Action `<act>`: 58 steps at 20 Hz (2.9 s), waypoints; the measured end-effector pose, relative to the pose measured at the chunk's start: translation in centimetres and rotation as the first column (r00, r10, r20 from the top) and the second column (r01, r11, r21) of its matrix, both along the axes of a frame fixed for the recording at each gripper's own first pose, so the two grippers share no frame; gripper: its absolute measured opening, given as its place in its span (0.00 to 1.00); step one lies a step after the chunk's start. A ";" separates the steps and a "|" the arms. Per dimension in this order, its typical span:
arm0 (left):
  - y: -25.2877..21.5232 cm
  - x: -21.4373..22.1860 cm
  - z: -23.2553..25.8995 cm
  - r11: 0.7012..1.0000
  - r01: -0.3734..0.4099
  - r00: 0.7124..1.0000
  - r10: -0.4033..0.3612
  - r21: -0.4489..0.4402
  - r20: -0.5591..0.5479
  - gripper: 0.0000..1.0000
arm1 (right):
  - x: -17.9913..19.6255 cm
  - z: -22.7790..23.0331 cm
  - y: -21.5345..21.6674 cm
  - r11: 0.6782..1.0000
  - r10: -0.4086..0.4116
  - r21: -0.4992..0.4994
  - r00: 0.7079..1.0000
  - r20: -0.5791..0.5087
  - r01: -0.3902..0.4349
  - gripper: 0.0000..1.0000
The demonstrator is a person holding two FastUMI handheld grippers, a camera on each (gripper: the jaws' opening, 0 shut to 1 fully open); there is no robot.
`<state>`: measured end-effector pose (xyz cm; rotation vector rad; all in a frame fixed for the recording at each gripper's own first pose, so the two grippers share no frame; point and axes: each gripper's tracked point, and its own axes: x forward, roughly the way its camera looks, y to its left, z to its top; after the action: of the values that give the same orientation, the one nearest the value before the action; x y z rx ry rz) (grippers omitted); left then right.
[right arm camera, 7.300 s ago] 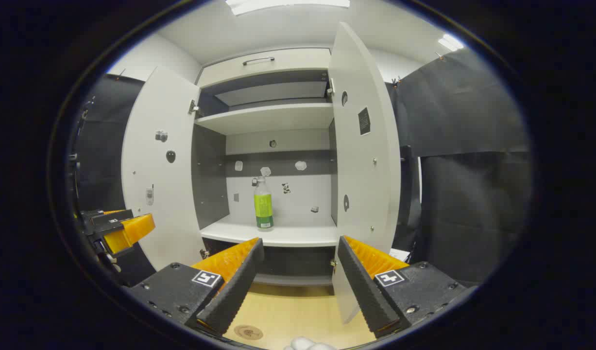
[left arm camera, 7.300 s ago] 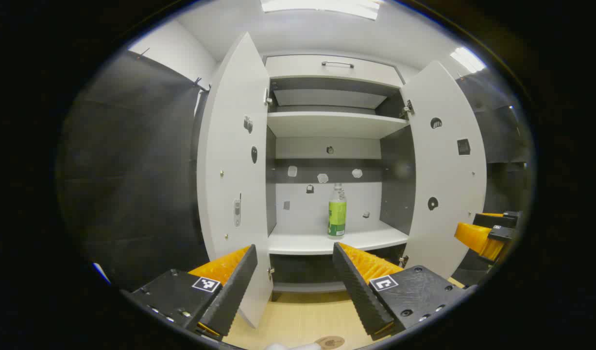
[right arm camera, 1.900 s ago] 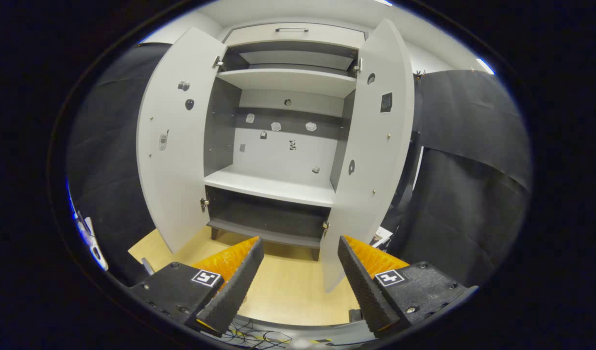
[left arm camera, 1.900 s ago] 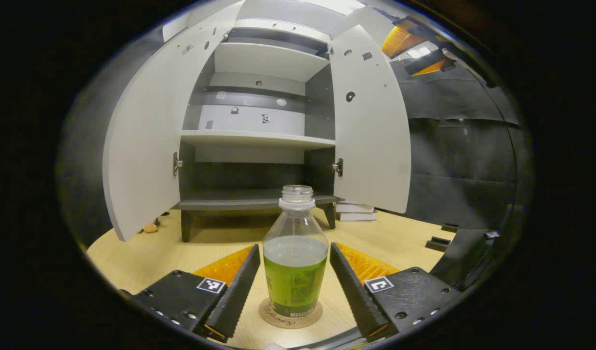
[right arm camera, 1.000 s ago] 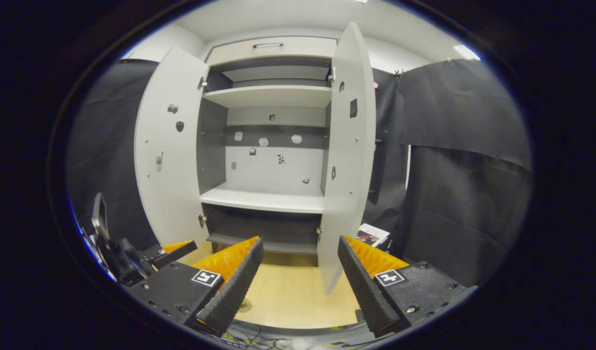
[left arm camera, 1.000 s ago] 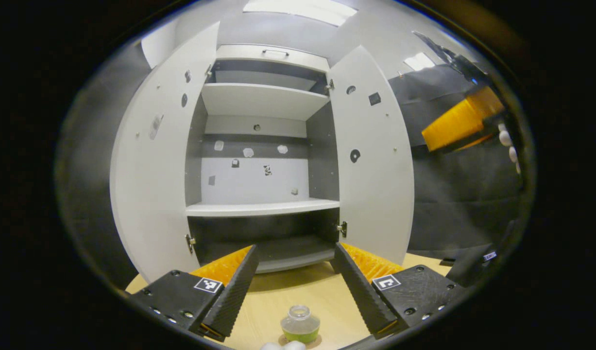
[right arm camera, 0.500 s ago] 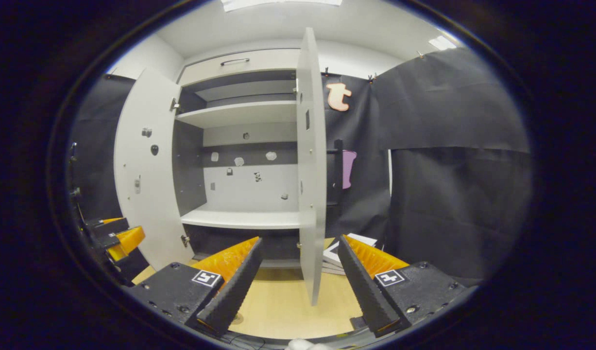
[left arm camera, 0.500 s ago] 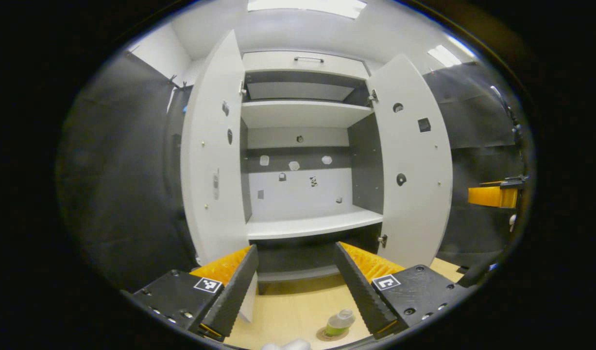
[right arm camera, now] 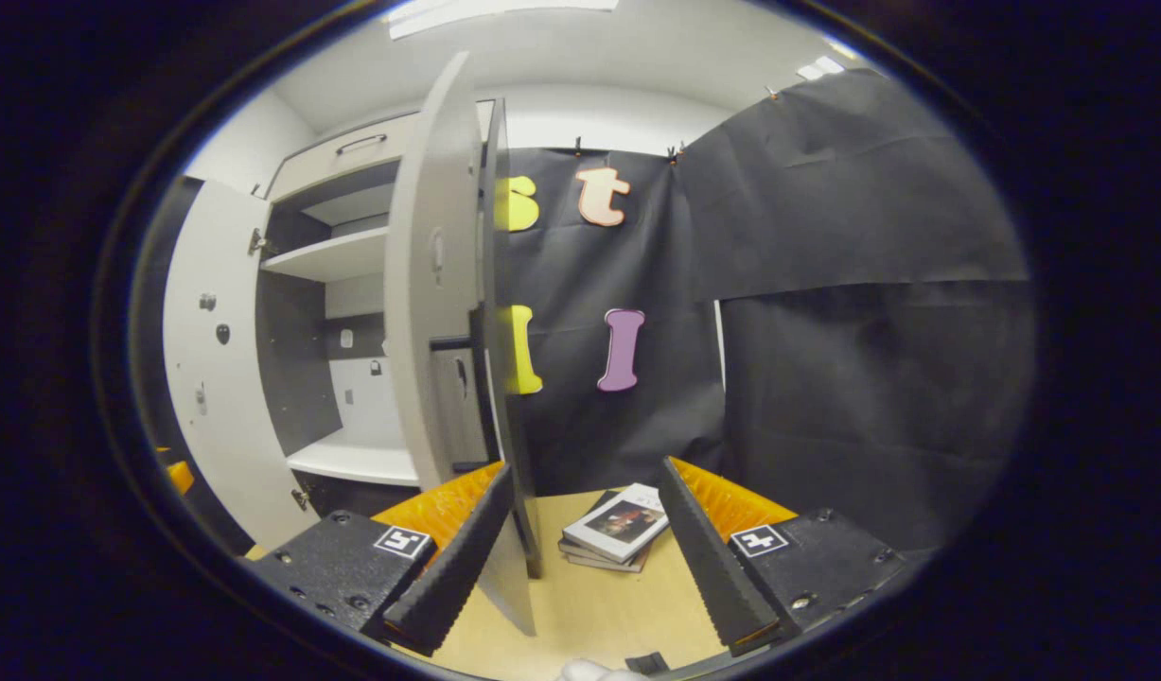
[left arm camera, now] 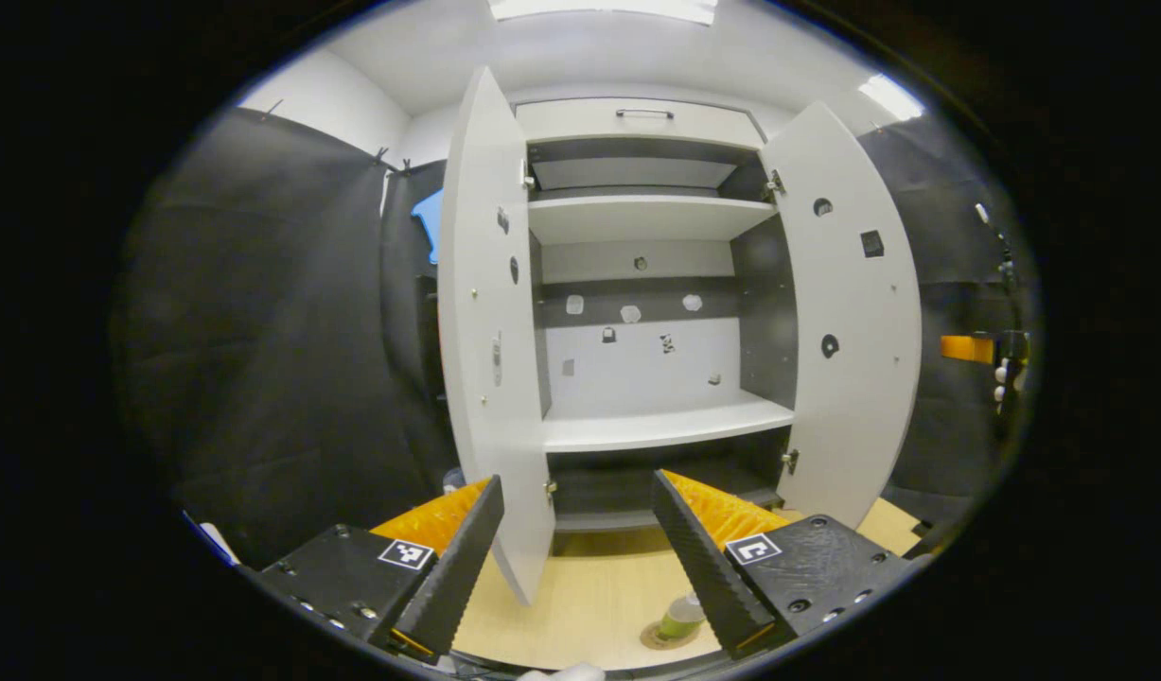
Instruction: Grasp the bottle in the cabinet with the left hand and place it on the coaster, then close the right door with the right hand and the left door with the left hand.
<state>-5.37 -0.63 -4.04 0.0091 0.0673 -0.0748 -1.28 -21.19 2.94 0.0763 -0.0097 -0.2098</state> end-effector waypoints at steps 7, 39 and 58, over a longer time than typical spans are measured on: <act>-0.9 -1.3 1.2 0.987 -0.161 0.987 0.161 -0.022 0.008 0.99 | 5.9 2.4 -1.6 0.984 0.177 0.003 0.984 -0.012 -0.177 0.99; 6.2 1.6 -0.3 0.981 -0.191 0.981 0.192 0.040 -0.022 0.97 | 10.2 0.1 17.0 0.896 0.415 -0.105 0.898 -0.145 -0.431 1.00; 22.1 6.4 5.7 0.955 -0.290 0.955 0.284 0.066 0.085 0.98 | 0.4 -5.8 21.9 0.940 0.315 -0.078 0.933 -0.173 -0.332 1.00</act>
<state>1.04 21.43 1.70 0.0801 -0.0033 0.2200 -0.92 0.66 -2.86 -0.0456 0.1498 0.1167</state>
